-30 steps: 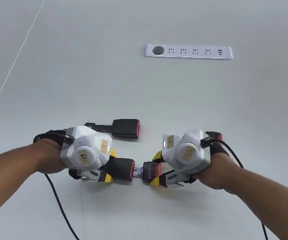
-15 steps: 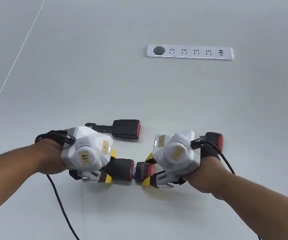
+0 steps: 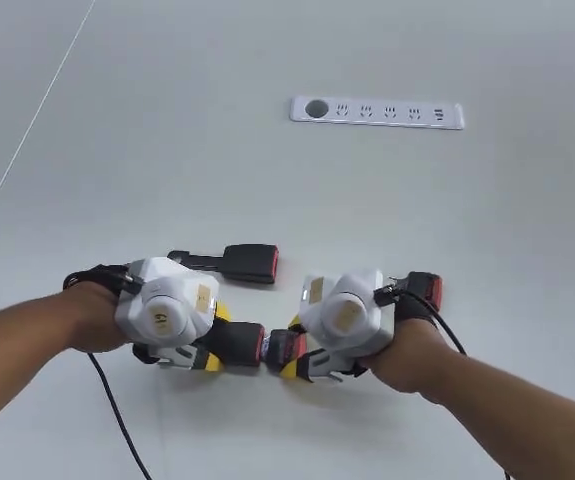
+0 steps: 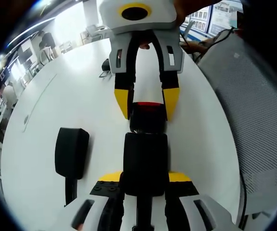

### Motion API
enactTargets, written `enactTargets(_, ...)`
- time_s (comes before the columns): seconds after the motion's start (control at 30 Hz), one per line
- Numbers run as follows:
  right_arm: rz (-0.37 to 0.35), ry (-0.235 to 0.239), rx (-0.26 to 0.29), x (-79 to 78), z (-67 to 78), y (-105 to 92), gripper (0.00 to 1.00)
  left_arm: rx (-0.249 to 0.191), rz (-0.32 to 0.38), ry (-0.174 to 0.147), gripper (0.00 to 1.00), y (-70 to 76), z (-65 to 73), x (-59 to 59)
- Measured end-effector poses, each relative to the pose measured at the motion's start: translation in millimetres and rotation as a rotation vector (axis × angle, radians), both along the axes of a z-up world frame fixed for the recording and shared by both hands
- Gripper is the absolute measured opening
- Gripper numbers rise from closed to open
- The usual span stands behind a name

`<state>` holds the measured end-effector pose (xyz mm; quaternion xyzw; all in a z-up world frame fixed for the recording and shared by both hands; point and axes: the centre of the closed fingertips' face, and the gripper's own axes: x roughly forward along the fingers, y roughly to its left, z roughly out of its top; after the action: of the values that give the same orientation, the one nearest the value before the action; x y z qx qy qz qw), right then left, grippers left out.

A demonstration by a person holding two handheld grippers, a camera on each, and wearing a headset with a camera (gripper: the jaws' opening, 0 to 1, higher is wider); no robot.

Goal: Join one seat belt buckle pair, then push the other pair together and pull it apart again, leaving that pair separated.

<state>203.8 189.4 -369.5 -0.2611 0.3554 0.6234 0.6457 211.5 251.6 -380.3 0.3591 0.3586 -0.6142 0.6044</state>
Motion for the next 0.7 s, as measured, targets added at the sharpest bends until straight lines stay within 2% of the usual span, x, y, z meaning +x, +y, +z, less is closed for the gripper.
enactTargets(0.13,0.004,-0.019,0.011,-0.6,1.8,-1.4,0.31,-0.002,-0.015,-0.003,0.33,-0.3,1.3,0.1)
enactTargets(0.33,-0.023,-0.046,0.063,-0.4,3.7,-2.4,0.31,-0.055,0.024,0.02,0.33,-0.6,5.0,1.9)
enactTargets(0.4,-0.022,-0.067,0.071,-1.2,4.4,-1.8,0.31,-0.06,0.025,0.02,0.33,-0.9,5.3,1.8)
enactTargets(0.7,-0.046,-0.099,0.125,-0.7,7.1,-1.6,0.31,-0.098,0.023,0.022,0.32,-0.5,8.0,1.8)
